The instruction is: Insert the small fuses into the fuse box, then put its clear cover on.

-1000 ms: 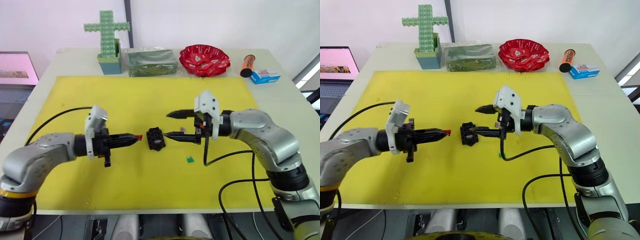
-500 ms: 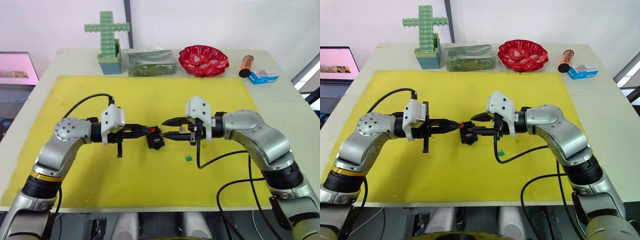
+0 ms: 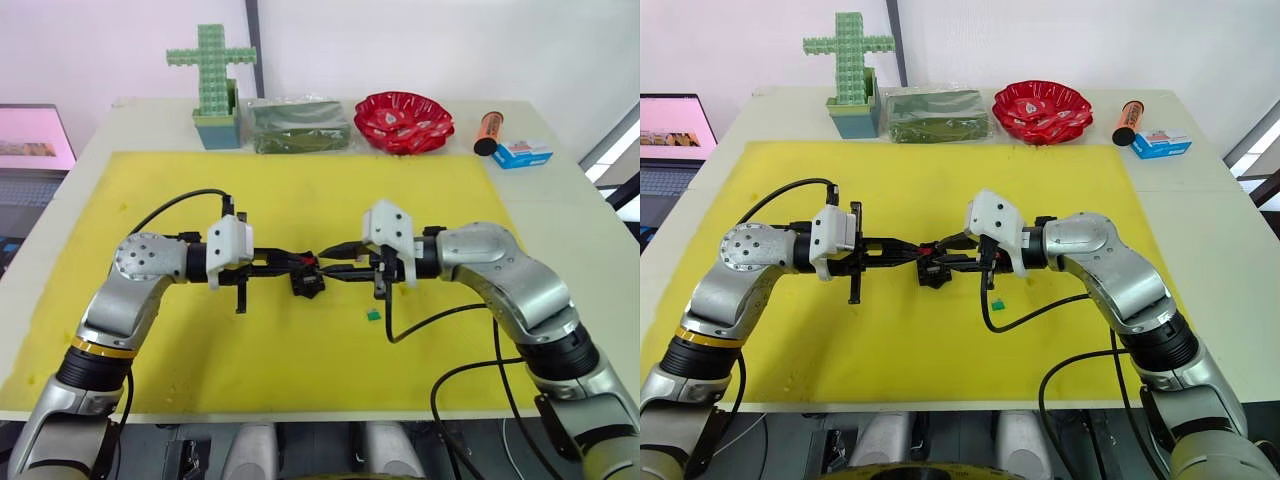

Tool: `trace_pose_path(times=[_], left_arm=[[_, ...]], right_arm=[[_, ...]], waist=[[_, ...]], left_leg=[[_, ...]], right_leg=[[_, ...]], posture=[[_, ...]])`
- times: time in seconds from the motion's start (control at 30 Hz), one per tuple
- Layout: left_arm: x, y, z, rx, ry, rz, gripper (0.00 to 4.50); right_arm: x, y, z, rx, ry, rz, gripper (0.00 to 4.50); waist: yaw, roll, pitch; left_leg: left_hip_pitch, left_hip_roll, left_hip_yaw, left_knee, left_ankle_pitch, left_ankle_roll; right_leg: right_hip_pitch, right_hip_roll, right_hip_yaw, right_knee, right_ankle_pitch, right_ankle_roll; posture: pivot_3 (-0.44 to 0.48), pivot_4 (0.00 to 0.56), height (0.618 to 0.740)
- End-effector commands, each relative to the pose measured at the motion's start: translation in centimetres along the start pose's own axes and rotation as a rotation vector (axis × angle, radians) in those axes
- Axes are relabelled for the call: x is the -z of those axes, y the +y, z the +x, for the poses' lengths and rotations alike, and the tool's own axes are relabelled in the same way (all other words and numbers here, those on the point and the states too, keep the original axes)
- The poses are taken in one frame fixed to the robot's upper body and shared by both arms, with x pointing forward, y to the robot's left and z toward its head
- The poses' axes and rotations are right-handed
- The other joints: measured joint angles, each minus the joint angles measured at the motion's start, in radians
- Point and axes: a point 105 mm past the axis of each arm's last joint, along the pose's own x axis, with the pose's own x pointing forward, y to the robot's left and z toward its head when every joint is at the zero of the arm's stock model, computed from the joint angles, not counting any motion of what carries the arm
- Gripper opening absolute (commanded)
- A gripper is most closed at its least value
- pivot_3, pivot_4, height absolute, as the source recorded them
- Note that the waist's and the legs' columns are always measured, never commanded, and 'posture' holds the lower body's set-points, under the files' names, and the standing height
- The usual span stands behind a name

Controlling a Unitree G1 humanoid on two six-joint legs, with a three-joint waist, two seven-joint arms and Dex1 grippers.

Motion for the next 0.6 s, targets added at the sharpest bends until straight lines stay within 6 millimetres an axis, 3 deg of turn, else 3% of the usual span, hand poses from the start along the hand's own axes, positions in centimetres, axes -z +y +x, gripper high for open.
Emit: trace_pose_path(times=[0.03, 0.6], left_arm=[[-0.60, -0.26, 0.13, 0.027, -0.011, 0.046, 0.00], [-0.34, -0.48, 0.38, 0.034, -0.012, 0.080, 0.00]], right_arm=[[-0.96, 0.23, 0.14, -0.006, -0.025, -0.053, 1.11], [-0.93, 0.15, 0.11, -0.003, -0.016, -0.075, 1.11]], waist=[[0.000, 0.000, 0.000], [0.001, 0.000, 0.000]], left_leg=[[0.000, 0.000, 0.000, 0.000, 0.000, 0.000], [0.002, 0.000, -0.001, 0.001, 0.000, 0.000]], right_leg=[[0.000, 0.000, 0.000, 0.001, 0.000, 0.000], [-0.001, 0.000, 0.000, 0.008, 0.000, 0.001]], posture=[[0.000, 0.150, 0.740], [0.000, 0.150, 0.740]])
